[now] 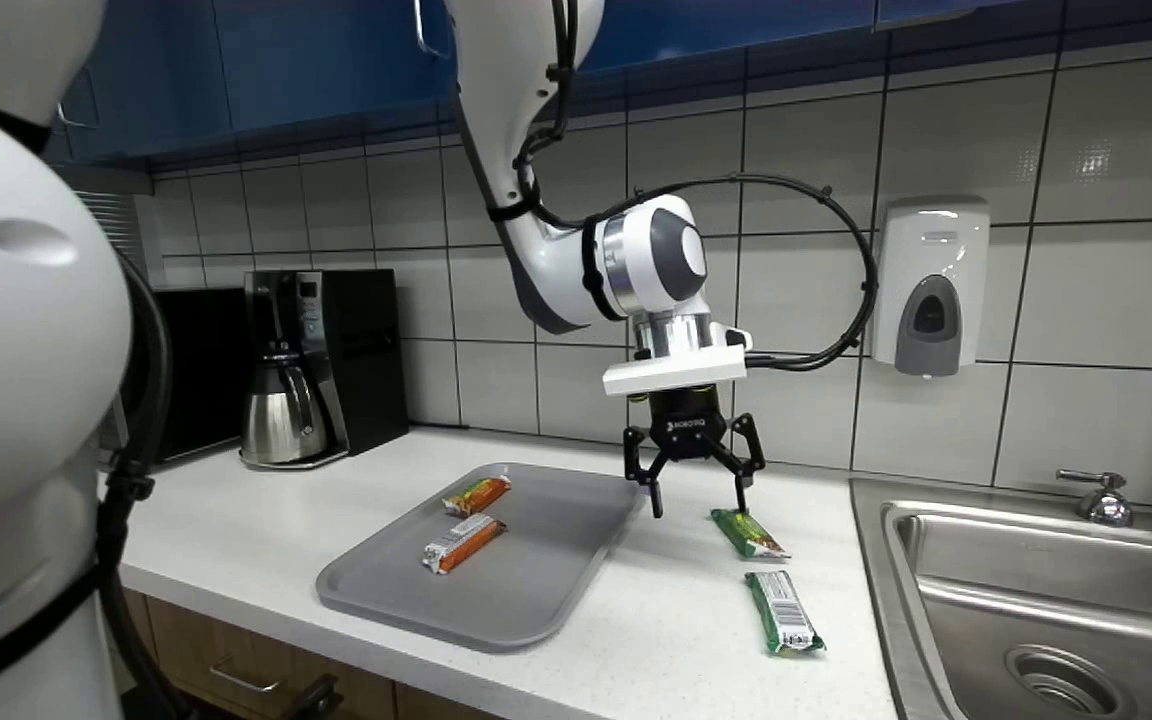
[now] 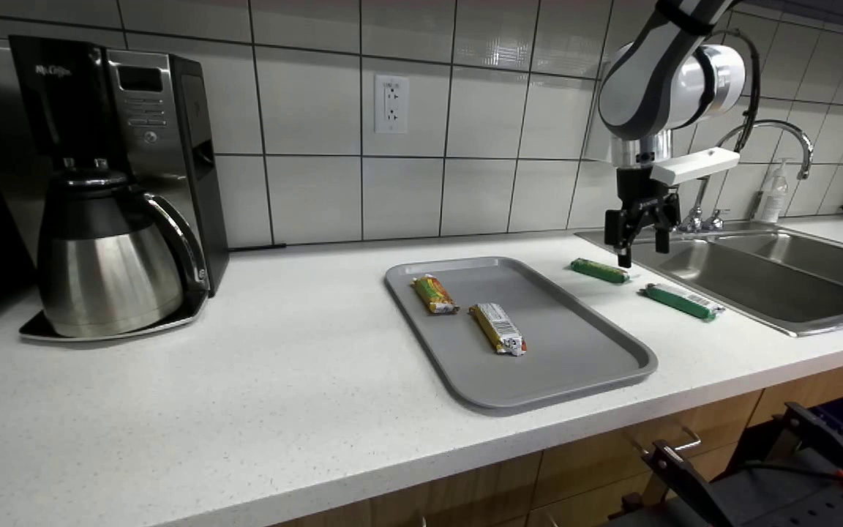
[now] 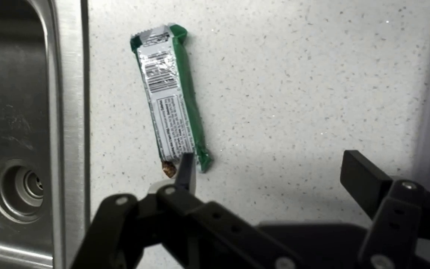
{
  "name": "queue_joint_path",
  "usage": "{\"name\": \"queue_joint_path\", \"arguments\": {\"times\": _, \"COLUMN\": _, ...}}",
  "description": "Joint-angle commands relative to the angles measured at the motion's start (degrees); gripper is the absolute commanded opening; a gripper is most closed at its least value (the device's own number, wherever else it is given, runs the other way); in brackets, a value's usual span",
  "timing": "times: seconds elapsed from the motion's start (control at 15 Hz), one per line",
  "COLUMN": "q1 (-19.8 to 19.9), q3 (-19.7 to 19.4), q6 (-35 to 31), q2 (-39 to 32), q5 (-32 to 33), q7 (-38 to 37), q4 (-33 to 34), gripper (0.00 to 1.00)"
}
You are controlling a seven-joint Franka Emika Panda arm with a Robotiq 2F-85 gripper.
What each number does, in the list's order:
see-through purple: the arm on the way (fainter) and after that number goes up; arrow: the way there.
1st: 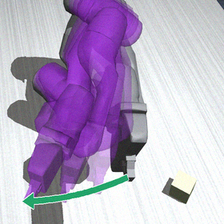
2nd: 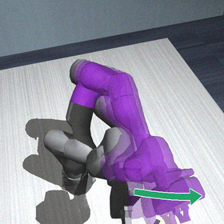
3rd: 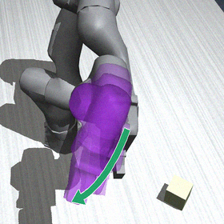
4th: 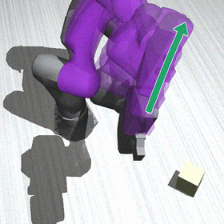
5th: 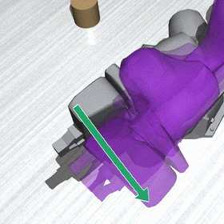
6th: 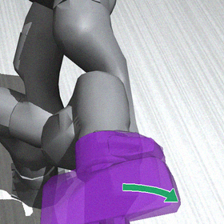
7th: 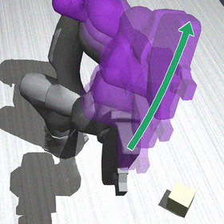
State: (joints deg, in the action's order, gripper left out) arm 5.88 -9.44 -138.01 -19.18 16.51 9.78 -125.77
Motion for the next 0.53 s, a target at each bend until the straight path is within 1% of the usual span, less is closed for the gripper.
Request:
{"name": "queue_joint_path", "arguments": {"times": 0.0, "q1": -1.0, "q3": 1.9, "q6": 2.3, "q2": 3.7, "q5": -2.8, "q7": -3.7, "q4": -2.4, "gripper": 1.00}}
{"name": "queue_joint_path", "arguments": {"times": 0.47, "q1": -4.2, "q3": 4.4, "q6": 2.0, "q2": 5.3, "q5": -6.3, "q7": -9.8, "q4": -4.3, "gripper": 1.00}}
